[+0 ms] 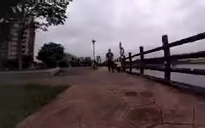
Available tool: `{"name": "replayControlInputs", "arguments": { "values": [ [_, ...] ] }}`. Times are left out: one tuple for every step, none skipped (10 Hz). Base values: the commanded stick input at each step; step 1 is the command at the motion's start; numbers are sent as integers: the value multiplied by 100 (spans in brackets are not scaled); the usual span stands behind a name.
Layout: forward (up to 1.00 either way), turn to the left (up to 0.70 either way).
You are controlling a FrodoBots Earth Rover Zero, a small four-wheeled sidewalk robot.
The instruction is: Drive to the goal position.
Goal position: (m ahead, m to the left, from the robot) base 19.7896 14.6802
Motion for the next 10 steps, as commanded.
{"name": "replayControlInputs", "arguments": {
  "values": [
    [100,0],
    [100,0],
    [100,0],
    [100,0],
    [100,0],
    [100,0],
    [100,0],
    [100,0],
    [100,0],
    [100,0]
  ]
}}
